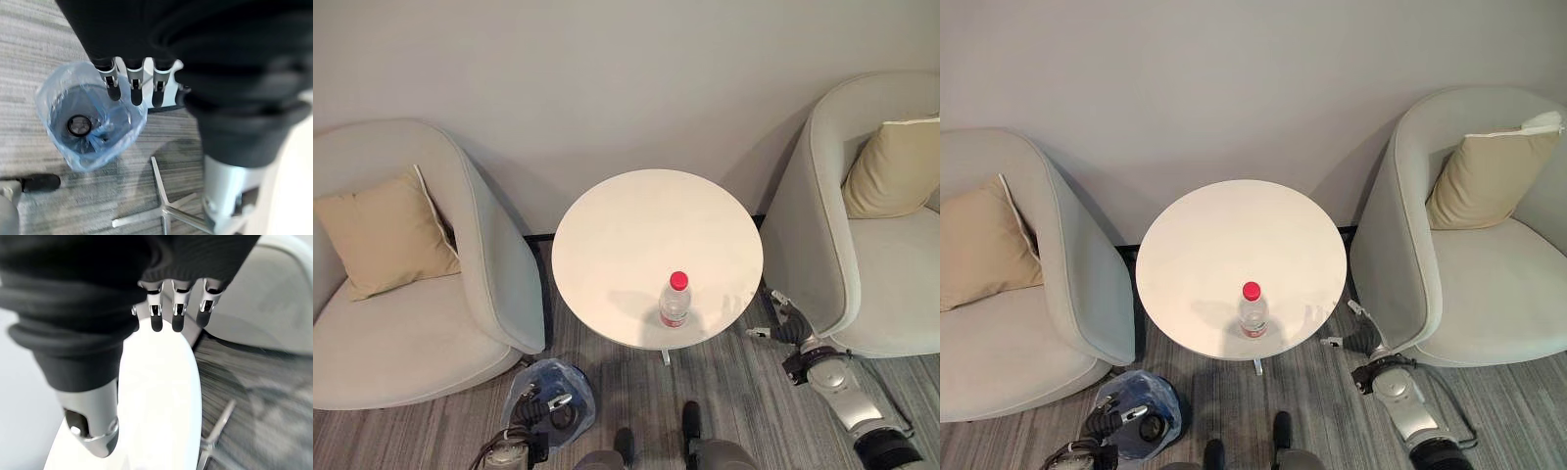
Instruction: Gather garbage on tea table into small bin, then transfer packed bag to large trash can.
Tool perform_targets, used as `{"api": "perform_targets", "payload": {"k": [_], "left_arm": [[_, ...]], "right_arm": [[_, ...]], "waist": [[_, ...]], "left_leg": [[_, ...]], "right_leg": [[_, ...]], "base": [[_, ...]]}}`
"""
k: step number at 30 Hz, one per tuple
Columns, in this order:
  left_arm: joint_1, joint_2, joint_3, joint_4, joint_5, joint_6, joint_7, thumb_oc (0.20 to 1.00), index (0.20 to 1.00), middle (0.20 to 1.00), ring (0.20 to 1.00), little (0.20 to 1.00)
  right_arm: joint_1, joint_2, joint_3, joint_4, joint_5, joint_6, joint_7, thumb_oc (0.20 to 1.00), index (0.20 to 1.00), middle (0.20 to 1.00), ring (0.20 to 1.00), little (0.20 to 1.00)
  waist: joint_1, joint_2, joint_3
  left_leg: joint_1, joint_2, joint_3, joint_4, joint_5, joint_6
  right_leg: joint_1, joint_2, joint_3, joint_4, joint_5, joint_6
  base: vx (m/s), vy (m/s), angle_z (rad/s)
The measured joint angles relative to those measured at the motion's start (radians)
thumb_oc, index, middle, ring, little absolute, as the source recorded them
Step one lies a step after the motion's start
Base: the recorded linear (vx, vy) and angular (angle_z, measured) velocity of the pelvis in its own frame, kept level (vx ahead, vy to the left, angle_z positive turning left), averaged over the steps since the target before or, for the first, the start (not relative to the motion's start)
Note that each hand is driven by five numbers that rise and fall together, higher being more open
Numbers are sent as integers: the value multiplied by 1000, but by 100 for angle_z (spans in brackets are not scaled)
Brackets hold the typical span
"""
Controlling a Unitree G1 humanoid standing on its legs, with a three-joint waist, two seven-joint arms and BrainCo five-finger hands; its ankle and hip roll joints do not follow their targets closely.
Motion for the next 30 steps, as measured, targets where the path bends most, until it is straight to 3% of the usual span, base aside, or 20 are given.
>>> {"api": "perform_targets", "payload": {"k": [7,8,19,26,27,28,30], "left_arm": [[15,-16,0,15,38,-3,-13,1000,1000,1000,1000,1000],[25,-16,0,15,38,-3,-13,1000,1000,1000,1000,1000],[68,-17,-7,19,37,-5,-22,1000,1000,1000,1000,1000],[84,-15,-38,13,37,-4,-22,1000,1000,1000,1000,1000],[86,-16,-39,12,37,-5,-22,1000,1000,1000,1000,1000],[81,-16,-39,15,37,-5,-22,1000,1000,1000,1000,1000],[79,-16,-38,9,36,-5,-21,1000,1000,1000,1000,1000]], "right_arm": [[-35,-4,105,-51,-56,-15,71,1000,1000,1000,1000,1000],[-40,1,115,-51,-57,-15,73,1000,1000,1000,1000,1000],[-100,80,140,-13,-75,-16,54,1000,1000,1000,1000,1000],[-201,147,188,66,-74,-13,30,1000,1000,1000,1000,1000],[-217,161,193,87,-73,-10,25,633,633,633,633,633],[-231,183,196,114,-69,-10,14,200,200,200,200,200],[-231,207,193,136,-50,-11,0,200,200,200,200,200]], "waist": [[12,21,-13],[31,25,-16],[54,32,-30],[109,34,-30],[118,36,-28],[117,35,-28],[135,35,-28]], "left_leg": [[-1,19,-26,-35,-2,-30],[-3,19,-28,-37,-1,-29],[-7,16,-79,-54,33,-32],[-37,8,-114,-55,38,-35],[-43,6,-122,-54,37,-36],[-48,5,-135,-55,38,-38],[-55,4,-145,-55,39,-40]], "right_leg": [[12,12,-47,-4,-15,-22],[12,11,-49,-4,-15,-22],[18,3,-105,-4,-17,-10],[8,-7,-141,-4,-22,-7],[7,-9,-150,0,-24,-6],[7,-10,-161,-4,-26,-5],[4,-13,-170,-4,-28,-3]], "base": [[47,-28,20],[47,-1,10],[26,20,15],[-5,27,18],[-13,25,29],[-3,29,28],[-2,31,21]]}}
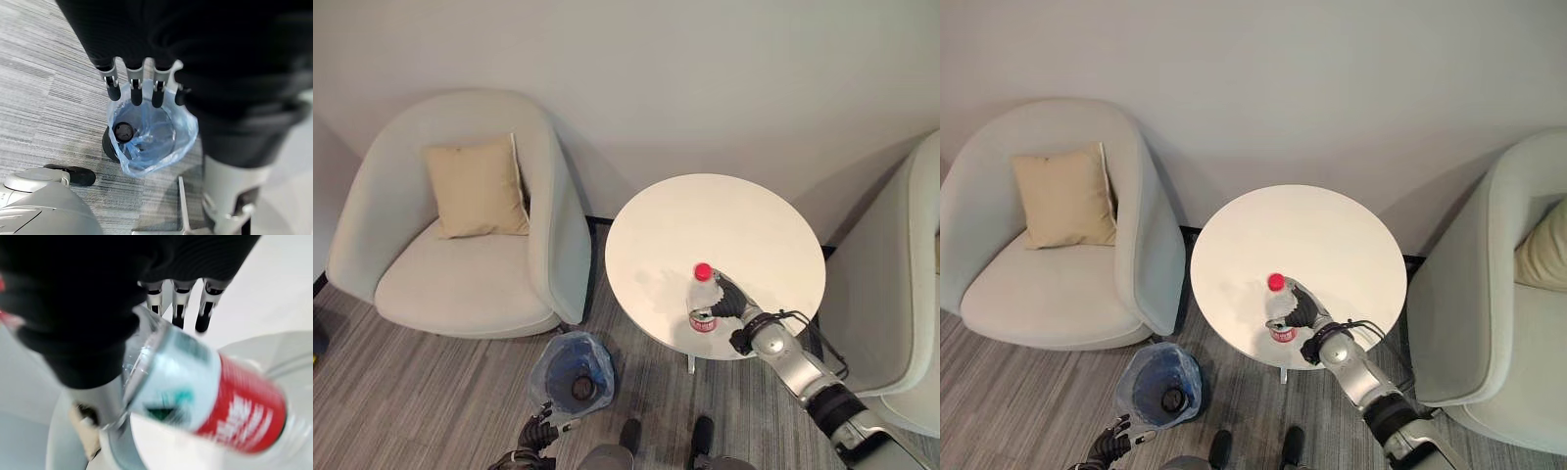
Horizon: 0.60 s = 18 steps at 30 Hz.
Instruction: Gather garbage on tea table into small bin, then transfer packed bag to large trash can.
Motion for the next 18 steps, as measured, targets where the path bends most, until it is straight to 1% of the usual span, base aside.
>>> {"api": "perform_targets", "payload": {"k": [2,3,5,6,9,11,14,16,18], "left_arm": [[4,0,0,0,0,0,1,1000,1000,1000,1000,1000],[5,0,1,-2,-1,0,1,1000,1000,1000,1000,1000],[10,2,1,-7,-1,0,1,1000,1000,1000,1000,1000],[10,2,4,-8,-1,1,1,1000,1000,1000,1000,1000],[7,1,10,-7,0,2,1,1000,1000,1000,1000,1000],[3,1,10,-8,0,5,1,1000,1000,1000,1000,1000],[1,-1,10,-9,0,6,2,1000,1000,1000,1000,1000],[-3,-6,10,-9,-1,8,2,1000,1000,1000,1000,1000],[-3,-16,8,-11,-1,8,2,1000,1000,1000,1000,1000]], "right_arm": [[1,17,-19,4,16,3,-19,200,200,200,200,200],[1,16,-25,3,24,7,-23,200,200,200,200,200],[2,14,-29,4,28,13,-28,200,200,200,200,200],[15,9,-61,-4,36,14,-40,200,200,200,200,200],[71,-40,-106,-123,36,16,-44,200,200,200,200,200],[98,-57,-138,-162,36,13,-44,200,200,200,200,200],[165,-63,-176,-260,53,5,-41,200,200,200,200,200],[211,-64,-185,-293,63,-1,-37,200,200,200,200,200],[265,-63,-192,-328,75,-10,-27,200,200,200,200,200]], "waist": [[5,5,3],[8,5,4],[9,6,4],[9,6,5],[5,5,8],[-3,4,10],[-15,3,10],[-33,2,10],[-34,3,11]], "left_leg": [[-3,-3,-13,0,4,-1],[-3,-4,-15,1,11,9],[-3,-6,-17,1,11,9],[2,-8,-18,1,12,10],[15,-8,-20,1,15,7],[35,-7,-21,1,14,6],[36,-6,-27,0,12,3],[33,-6,-42,1,17,-1],[24,-6,-53,4,17,-5]], "right_leg": [[1,-4,-14,0,-2,3],[1,-5,-17,0,-3,4],[3,-7,-19,0,-4,6],[9,-8,-20,0,-7,10],[22,-8,-22,0,-9,13],[43,-7,-23,0,-14,14],[48,-7,-33,5,-16,14],[52,-5,-41,6,-15,14],[52,-5,-48,5,-15,14]], "base": [[-2,14,18],[-3,2,12],[-15,-7,6],[-36,-33,5],[-46,-40,2],[-52,-47,2],[-64,-45,6],[-112,-48,19],[-138,-30,20]]}}
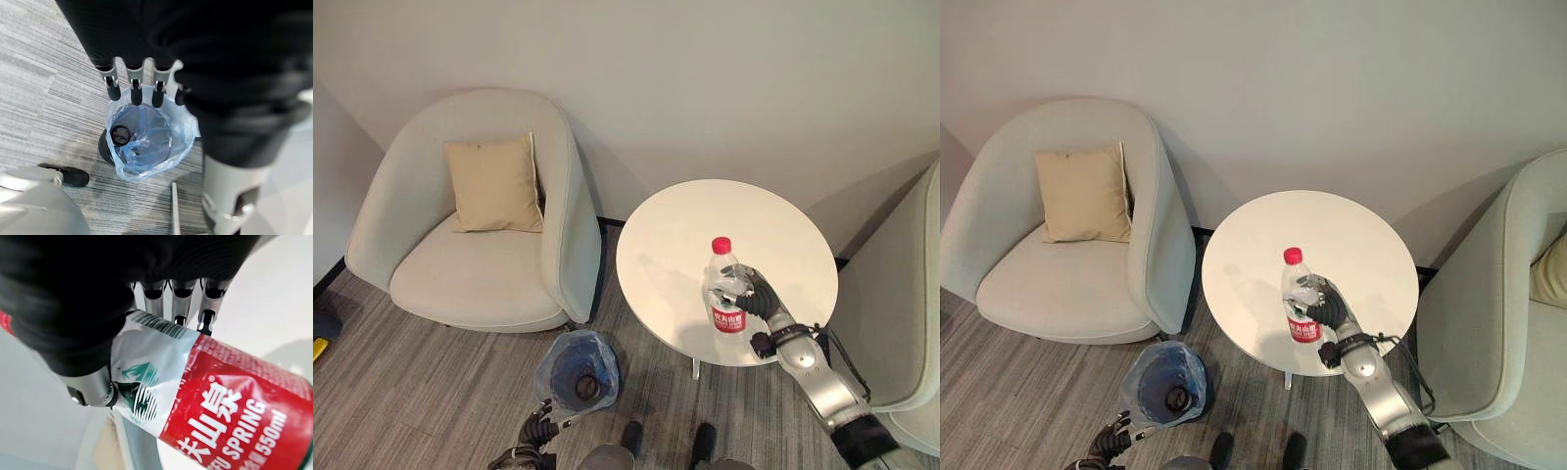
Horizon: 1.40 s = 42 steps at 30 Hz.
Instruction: Gather garbage on tea table into small bin, then transfer packed bag to large trash can.
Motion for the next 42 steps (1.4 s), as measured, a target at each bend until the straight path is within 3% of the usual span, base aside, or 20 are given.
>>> {"api": "perform_targets", "payload": {"k": [2,4,6,7,8,11,12,14,16,18,20,22,23,24,25,28,30,37,40,42], "left_arm": [[-9,-13,-7,2,-1,0,1,1000,1000,1000,1000,1000],[-33,-23,-7,5,-1,0,1,1000,1000,1000,1000,1000],[-54,-22,-8,4,-1,0,4,1000,1000,1000,1000,1000],[-78,-23,-17,2,0,0,5,1000,1000,1000,1000,1000],[-87,-24,-25,3,0,0,7,1000,1000,1000,1000,1000],[-90,-36,-40,8,1,0,10,1000,1000,1000,1000,1000],[-88,-41,-45,3,1,-3,10,1000,1000,1000,1000,1000],[-77,-36,-42,5,2,-2,12,1000,1000,1000,1000,1000],[-67,-12,-42,4,2,-2,12,1000,1000,1000,1000,1000],[-58,0,-36,4,2,-1,12,1000,1000,1000,1000,1000],[-58,24,-35,3,2,-1,12,1000,1000,1000,1000,1000],[-89,70,-31,1,2,1,21,1000,1000,1000,1000,1000],[-112,80,-14,0,2,2,23,1000,1000,1000,1000,1000],[-114,89,-3,-16,2,1,26,1000,1000,1000,1000,1000],[-112,103,-4,-27,2,-1,29,1000,1000,1000,1000,1000],[-100,86,-6,-19,3,1,28,1000,1000,1000,1000,1000],[-103,78,-7,-30,3,0,20,1000,1000,1000,1000,1000],[-65,66,-9,-21,42,-1,0,1000,1000,1000,1000,1000],[-88,67,-30,-23,41,-2,0,1000,1000,1000,1000,1000],[-160,62,-61,-31,40,-3,10,1000,1000,1000,1000,1000]], "right_arm": [[28,-3,-5,0,4,-7,2,200,200,200,200,200],[31,-8,-4,0,17,-12,-2,200,200,200,200,200],[31,-10,-7,-1,18,-18,-7,200,200,200,200,200],[28,-10,-12,-1,18,-18,-15,200,200,200,200,200],[25,-12,-13,-2,18,-18,-16,200,200,200,200,200],[17,-20,-28,-10,18,-17,-30,200,200,200,200,200],[14,-37,-31,-33,18,-17,-32,200,200,200,200,200],[-5,-30,-26,-36,17,-17,-35,200,200,200,200,200],[-13,-2,-25,-36,17,-16,-34,200,200,200,200,200],[-20,19,-22,-36,16,-16,-32,200,200,200,200,200],[-39,37,-15,-36,15,-16,-31,200,200,200,200,200],[-73,35,12,-39,15,-17,-28,200,200,200,200,200],[-74,33,12,-39,15,-16,-27,200,200,200,200,200],[-74,32,16,-38,13,-15,-24,200,200,200,200,200],[-75,34,18,-38,7,-15,-23,200,200,200,200,200],[-87,27,20,-36,-4,-17,-21,200,200,200,200,200],[-77,-14,29,-25,-25,-13,-6,200,200,200,200,200],[-130,-74,105,-18,-68,-15,32,200,200,200,200,200],[-176,-72,120,22,-83,-16,27,200,200,200,200,200],[-275,-63,133,101,-83,-12,5,200,200,200,200,200]], "waist": [[-10,8,6],[-20,16,15],[-24,7,25],[-39,-24,44],[-41,-30,48],[-72,-21,46],[-72,4,34],[-71,8,30],[-69,-23,27],[-55,-37,27],[-31,-49,34],[-27,-60,49],[-48,-62,64],[-55,-72,67],[-47,-92,68],[-48,-81,77],[-75,-75,82],[-54,-49,91],[-46,-30,106],[-24,5,178]], "left_leg": [[-35,-10,-24,30,-6,-13],[-77,6,17,57,-19,-12],[-99,33,126,58,-45,-11],[-128,39,273,100,-52,-5],[-128,46,328,114,-52,-5],[-118,60,467,136,-61,10],[-86,64,474,91,-54,10],[-74,41,468,73,-19,47],[-75,-11,454,70,-21,57],[-75,-38,458,66,-20,90],[-77,-53,472,68,-25,98],[-95,-59,433,72,-30,113],[-95,-57,404,70,-24,126],[-90,-59,394,63,-22,127],[-85,-70,398,63,-23,126],[-84,-65,378,51,-22,121],[-93,-65,312,54,-9,109],[-140,-31,248,63,14,73],[-219,-26,211,108,22,60],[-324,-20,179,163,34,43]], "right_leg": [[-4,-1,-20,0,0,0],[-8,-3,-60,0,-12,-19],[-7,-20,-111,0,-13,-20],[-6,-74,-165,-6,-13,-25],[-4,-92,-174,-5,-12,-23],[24,-135,-255,-6,-6,17],[32,-138,-250,-5,-7,37],[35,-147,-206,1,-9,64],[17,-178,-132,22,-11,69],[-14,-213,-111,73,-17,77],[-58,-242,-81,139,-25,87],[-145,-244,37,277,-81,99],[-156,-199,150,310,-148,113],[-162,-174,197,300,-162,117],[-174,-164,198,279,-151,116],[-158,-134,209,237,-121,107],[-144,-126,238,246,-152,108],[-89,-76,178,129,-119,87],[-142,-70,144,157,-123,77],[-279,-78,117,315,-170,51]], "base": [[-147,-11,46],[-103,50,72],[-32,85,86],[9,187,105],[34,198,96],[122,230,71],[145,237,57],[102,201,24],[83,254,32],[17,211,9],[-4,143,-16],[42,121,19],[59,45,71],[47,31,61],[70,29,30],[68,-17,8],[63,-64,73],[-17,-70,28],[-158,-57,37],[-186,-56,44]]}}
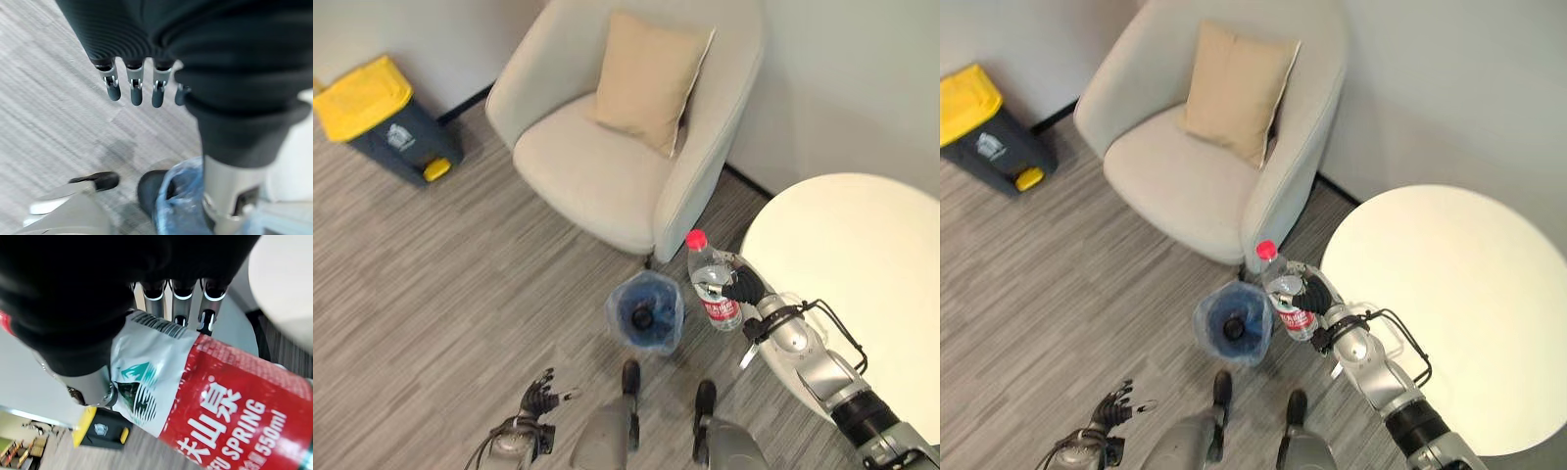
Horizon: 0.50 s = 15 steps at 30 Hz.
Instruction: Gather garbage on tea table into small bin, then transfer packed bag to large trash can.
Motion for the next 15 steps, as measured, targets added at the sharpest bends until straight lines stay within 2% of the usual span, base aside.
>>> {"api": "perform_targets", "payload": {"k": [2,3,4,6,8,12,14,15], "left_arm": [[-28,12,-18,-5,-1,-6,23,1000,1000,1000,1000,1000],[-63,16,-26,-7,-8,-7,35,1000,1000,1000,1000,1000],[-106,15,-26,-13,-25,-7,47,1000,1000,1000,1000,1000],[-143,23,-27,-44,-49,-14,69,1000,1000,1000,1000,1000],[-189,21,-32,-47,-49,-17,78,1000,1000,1000,1000,1000],[-243,40,-33,-83,-65,-27,102,1000,1000,1000,1000,1000],[-273,48,-36,-100,-84,-29,107,1000,1000,1000,1000,1000],[-285,58,-41,-120,-87,-35,115,1000,1000,1000,1000,1000]], "right_arm": [[-41,34,4,9,1,-3,-29,200,200,200,200,200],[-100,59,4,31,1,-3,-57,200,200,200,200,200],[-160,66,3,44,0,-2,-79,200,200,200,200,200],[-233,64,12,47,-8,2,-121,200,200,200,200,200],[-294,59,5,52,-20,8,-154,200,200,200,200,200],[-421,47,32,93,-38,18,-198,200,200,200,200,200],[-452,39,44,136,-37,20,-212,200,200,200,200,200],[-476,33,48,158,-37,24,-220,200,200,200,200,200]], "waist": [[10,-6,36],[14,-10,63],[17,-9,109],[17,-12,139],[26,-8,174],[28,-8,187],[27,-10,195],[28,-10,195]], "left_leg": [[-77,-10,-5,57,-7,-13],[-163,-21,-12,114,-18,-28],[-228,-29,-22,164,-20,-30],[-356,-37,-33,279,-45,-28],[-425,-44,-37,340,-61,-34],[-612,-45,-54,472,-87,-37],[-669,-47,-56,506,-86,-37],[-712,-52,-61,531,-87,-38]], "right_leg": [[-115,-26,-4,144,-66,-12],[-213,-45,-4,244,-101,-30],[-285,-62,-3,327,-112,-43],[-404,-85,-4,443,-142,-71],[-474,-97,-7,518,-167,-83],[-648,-108,-6,646,-199,-117],[-702,-119,-17,697,-215,-118],[-743,-127,-21,730,-234,-129]], "base": [[-125,-28,27],[-71,-19,42],[-127,11,42],[-58,-5,32],[-49,-7,21],[-35,-21,10],[-4,-32,24],[18,-17,33]]}}
